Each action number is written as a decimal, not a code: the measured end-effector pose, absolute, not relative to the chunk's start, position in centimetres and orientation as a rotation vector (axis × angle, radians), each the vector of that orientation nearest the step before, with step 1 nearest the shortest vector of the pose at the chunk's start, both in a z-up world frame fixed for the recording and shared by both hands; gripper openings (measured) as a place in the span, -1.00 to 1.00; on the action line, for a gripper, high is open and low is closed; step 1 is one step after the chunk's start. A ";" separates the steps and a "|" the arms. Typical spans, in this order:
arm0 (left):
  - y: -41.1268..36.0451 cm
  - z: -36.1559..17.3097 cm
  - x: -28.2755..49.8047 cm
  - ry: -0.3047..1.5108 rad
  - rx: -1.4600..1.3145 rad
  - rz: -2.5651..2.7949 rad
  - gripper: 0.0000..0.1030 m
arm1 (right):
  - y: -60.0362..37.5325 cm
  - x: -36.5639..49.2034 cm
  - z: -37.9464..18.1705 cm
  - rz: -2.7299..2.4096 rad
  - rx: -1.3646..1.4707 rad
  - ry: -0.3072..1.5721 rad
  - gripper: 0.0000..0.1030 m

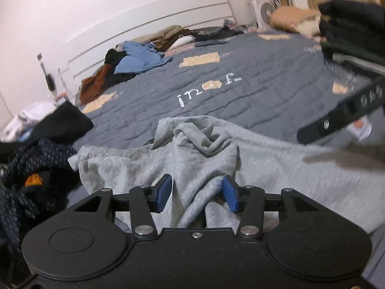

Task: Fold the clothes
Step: 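Regrip the sweatshirt fabric with the left tool to spread it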

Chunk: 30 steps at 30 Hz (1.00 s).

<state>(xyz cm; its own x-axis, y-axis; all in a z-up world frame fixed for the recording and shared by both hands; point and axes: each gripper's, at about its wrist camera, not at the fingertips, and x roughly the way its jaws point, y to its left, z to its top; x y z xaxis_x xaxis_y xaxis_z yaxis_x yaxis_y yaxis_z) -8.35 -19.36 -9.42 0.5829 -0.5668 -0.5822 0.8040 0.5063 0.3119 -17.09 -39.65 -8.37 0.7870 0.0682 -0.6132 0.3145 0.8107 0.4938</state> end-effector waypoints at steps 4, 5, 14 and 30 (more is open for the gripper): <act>-19.8 -10.1 -9.3 0.382 0.676 -0.877 -0.10 | -39.7 -17.2 -8.3 -0.140 0.623 0.659 -0.10; -19.9 -10.3 -9.5 0.368 0.692 -0.884 -0.09 | -39.7 -17.2 -8.3 -0.140 0.624 0.658 -0.10; -20.9 -11.7 -10.3 0.300 0.796 -0.855 -0.10 | -39.7 -17.3 -8.3 -0.136 0.623 0.661 -0.10; -17.3 -7.0 -6.3 0.399 0.348 -0.784 -0.86 | -40.0 -18.1 -8.3 -0.144 0.631 0.652 -0.09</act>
